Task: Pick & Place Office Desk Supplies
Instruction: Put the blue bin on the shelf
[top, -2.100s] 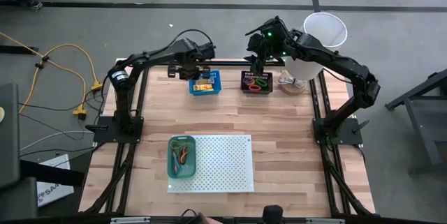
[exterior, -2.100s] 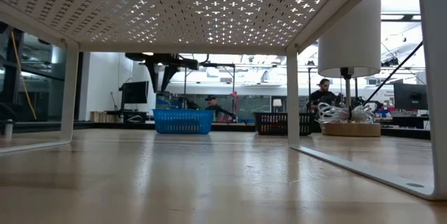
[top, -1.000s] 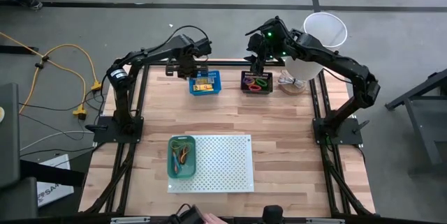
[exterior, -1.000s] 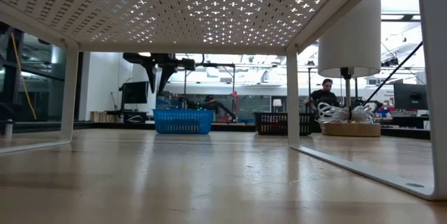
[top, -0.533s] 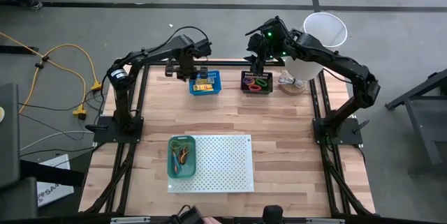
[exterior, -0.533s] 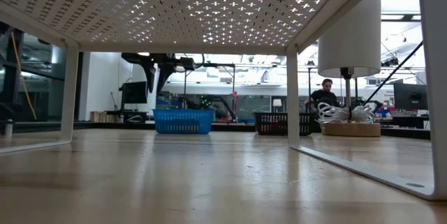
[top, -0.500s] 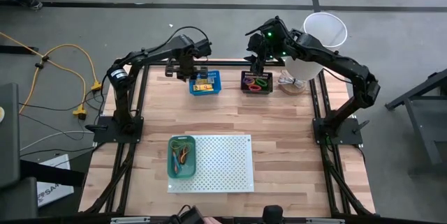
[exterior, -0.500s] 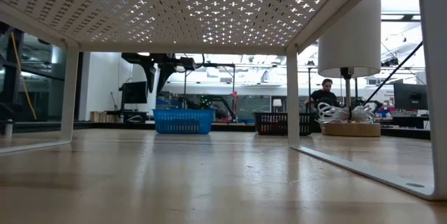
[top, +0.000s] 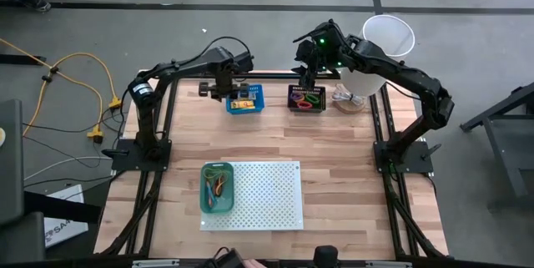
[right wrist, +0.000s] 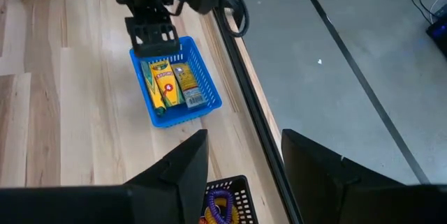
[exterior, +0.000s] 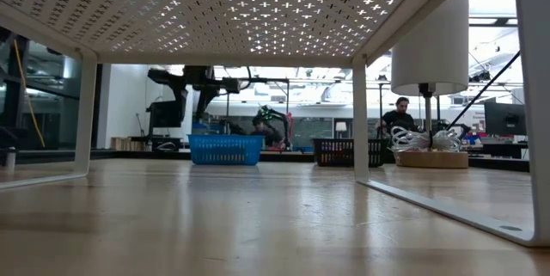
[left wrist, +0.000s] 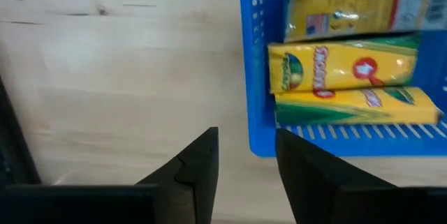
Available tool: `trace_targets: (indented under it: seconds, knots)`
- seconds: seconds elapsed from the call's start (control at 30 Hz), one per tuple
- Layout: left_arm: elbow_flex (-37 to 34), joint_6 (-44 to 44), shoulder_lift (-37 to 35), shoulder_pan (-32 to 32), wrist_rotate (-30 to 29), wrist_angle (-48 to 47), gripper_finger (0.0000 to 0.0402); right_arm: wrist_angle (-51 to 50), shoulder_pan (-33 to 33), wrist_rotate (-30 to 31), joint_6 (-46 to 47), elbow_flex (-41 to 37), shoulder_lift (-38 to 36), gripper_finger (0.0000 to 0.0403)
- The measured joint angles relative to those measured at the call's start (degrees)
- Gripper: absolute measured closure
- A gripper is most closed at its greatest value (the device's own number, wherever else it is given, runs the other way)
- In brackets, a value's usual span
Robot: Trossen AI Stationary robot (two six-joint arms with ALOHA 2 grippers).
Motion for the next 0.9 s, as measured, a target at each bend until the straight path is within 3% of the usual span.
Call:
trace_targets:
  seconds: [0.2, 0.7, 0.9]
  knots:
    - [-4.0, -0.1, 0.0, 0.1, 1.2, 7.4, 0.0268, 0.0, 0.0, 0.0, 0.0, 0.0, 0.0, 0.0233]
    - [-7.2, 3.2, 0.0, 2.4, 1.7, 9.1, 0.0267, 0.0, 0.0, 0.0, 0.0, 0.0, 0.0, 0.0233]
    - [-11.8, 3.6, 0.0, 2.8, 2.3, 16.8, 0.0267, 0.0, 0.0, 0.0, 0.0, 0.0, 0.0, 0.0233]
